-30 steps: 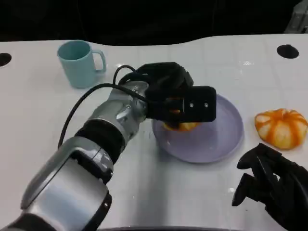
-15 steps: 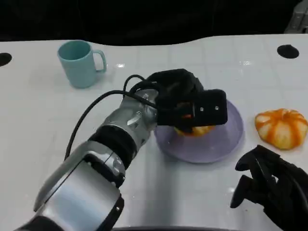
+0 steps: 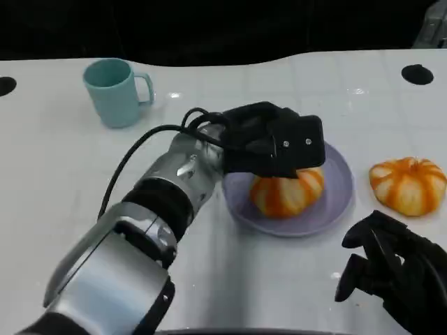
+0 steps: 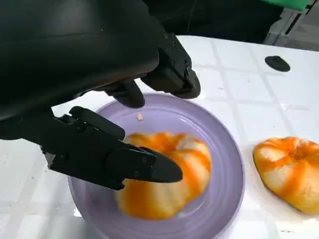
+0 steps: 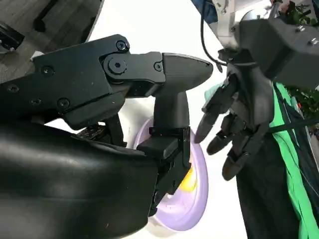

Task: Grasp the bread from the table and place it into the plate.

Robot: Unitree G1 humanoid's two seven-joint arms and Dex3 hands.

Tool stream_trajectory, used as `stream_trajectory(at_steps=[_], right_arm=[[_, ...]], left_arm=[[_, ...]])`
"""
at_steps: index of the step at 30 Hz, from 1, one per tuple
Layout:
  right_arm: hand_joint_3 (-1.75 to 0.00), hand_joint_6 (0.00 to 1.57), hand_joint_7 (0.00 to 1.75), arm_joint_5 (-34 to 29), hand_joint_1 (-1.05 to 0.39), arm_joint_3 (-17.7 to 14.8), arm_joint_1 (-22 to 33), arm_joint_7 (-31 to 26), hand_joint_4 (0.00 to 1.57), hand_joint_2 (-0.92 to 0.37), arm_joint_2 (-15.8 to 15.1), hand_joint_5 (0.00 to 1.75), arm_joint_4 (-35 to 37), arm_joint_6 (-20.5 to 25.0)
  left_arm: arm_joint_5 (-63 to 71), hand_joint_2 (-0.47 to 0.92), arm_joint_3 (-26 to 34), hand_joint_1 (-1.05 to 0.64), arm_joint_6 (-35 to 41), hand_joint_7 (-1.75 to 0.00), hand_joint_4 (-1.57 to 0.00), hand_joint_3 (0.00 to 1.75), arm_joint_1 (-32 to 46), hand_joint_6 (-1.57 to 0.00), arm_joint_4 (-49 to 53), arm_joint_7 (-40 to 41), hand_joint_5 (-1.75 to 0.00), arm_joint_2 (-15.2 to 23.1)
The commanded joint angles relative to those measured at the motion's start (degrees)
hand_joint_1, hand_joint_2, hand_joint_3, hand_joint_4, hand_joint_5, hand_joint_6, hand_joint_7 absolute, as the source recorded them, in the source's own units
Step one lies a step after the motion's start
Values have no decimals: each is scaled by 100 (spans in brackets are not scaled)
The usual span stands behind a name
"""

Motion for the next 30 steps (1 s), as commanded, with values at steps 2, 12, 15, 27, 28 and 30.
stream_trajectory(at_steps=[2,12,15,27,28,30], right_arm=[[-40,49,161,51,-44,-85,-27,-18,63,-92,-43,175,-3,-18],[-39,49,162,20,-44,-78,-19,-36,62,-92,-18,175,49,-51],[-39,49,162,4,-44,-67,-16,13,62,-92,-31,175,96,-124],[-41,51,161,-27,-43,-14,-7,-35,66,-92,-37,175,60,-137],[-40,50,161,-17,-43,-14,-7,-57,65,-92,-34,175,40,-108],[-40,49,161,1,-43,-12,-2,-62,64,-92,-29,175,31,-116]], left_arm=[[33,92,-69,-67,-169,-2,-9,35,4,-38,-364,-257,-49,351],[-1340,92,968,-54,-140,-7,-30,29,921,-51,-1539,-850,-61,574],[-1773,92,1264,-51,44,-9,-39,30,1366,-55,-2104,-938,-67,538],[-4101,92,2393,-51,2058,-74,-62,38,3546,-71,-5256,-1199,-132,185],[-4281,92,2455,-53,2206,-89,-63,38,3695,-69,-5461,-1207,-140,178],[-4714,92,2630,-55,2637,-105,-66,38,4026,-68,-5929,-1154,-150,161]])
